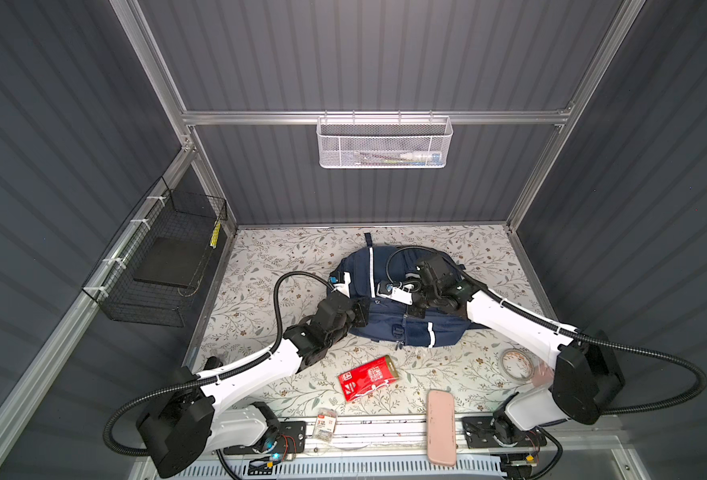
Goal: Pack the student bag
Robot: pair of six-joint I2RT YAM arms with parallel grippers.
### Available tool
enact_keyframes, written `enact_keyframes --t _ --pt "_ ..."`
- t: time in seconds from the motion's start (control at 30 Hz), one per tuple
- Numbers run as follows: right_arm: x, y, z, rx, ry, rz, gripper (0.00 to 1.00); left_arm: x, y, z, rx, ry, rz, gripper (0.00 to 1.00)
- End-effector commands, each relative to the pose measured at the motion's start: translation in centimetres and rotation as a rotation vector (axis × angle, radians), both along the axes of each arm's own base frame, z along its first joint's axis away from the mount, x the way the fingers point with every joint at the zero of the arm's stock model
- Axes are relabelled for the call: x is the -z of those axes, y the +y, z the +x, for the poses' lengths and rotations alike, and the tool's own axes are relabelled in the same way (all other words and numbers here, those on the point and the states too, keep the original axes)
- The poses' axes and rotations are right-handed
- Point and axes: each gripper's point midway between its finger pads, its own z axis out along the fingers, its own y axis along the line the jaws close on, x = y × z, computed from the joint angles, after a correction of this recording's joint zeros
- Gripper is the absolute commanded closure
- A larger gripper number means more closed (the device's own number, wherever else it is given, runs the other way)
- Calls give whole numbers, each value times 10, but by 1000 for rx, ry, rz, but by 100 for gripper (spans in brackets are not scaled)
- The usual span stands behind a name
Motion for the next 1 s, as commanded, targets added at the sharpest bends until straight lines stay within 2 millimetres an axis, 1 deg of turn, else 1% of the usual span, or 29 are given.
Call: enact_keyframes --t 0.0,0.07,0.17,0.27,0.33,0.43,0.5,0.53,0.6,0.67,0.73,0.77,0.9,0.93,0.97 --pt "-29 20 4 -22 -25 123 100 -7 -19 -1 15 -21 -67 62" --pt "-28 20 5 -14 -19 121 100 1 -28 -2 24 -10 -58 61" --pt "-26 20 5 -3 -6 124 100 11 -34 -1 19 -2 -33 60" --pt "-29 22 4 4 1 146 100 18 -33 0 -13 -2 5 59" --pt "-32 23 3 9 3 154 100 20 -32 1 -39 -6 34 53" --pt "-31 26 -4 -3 4 158 100 23 -33 5 -56 -19 30 49" --pt "-30 28 -7 -10 5 162 100 26 -35 9 -66 -23 46 47" --pt "-31 32 -12 -32 21 179 100 28 -35 12 -74 -23 64 47" --pt "-31 35 -15 -38 30 198 100 31 -34 16 -99 -26 102 48" --pt "-32 35 -14 -28 28 203 100 35 -26 20 -138 -27 148 54" --pt "-31 31 -13 -13 22 195 100 33 -16 22 -175 -32 210 70" --pt "-30 29 -13 -9 21 195 100 34 -11 22 -189 -30 230 75" --pt "-28 23 -11 9 21 196 100 27 6 19 -227 -42 269 92" --pt "-26 18 -7 33 11 180 100 25 10 17 -232 -43 278 95" --pt "-25 16 -6 42 5 173 100 24 12 17 -236 -44 281 96"
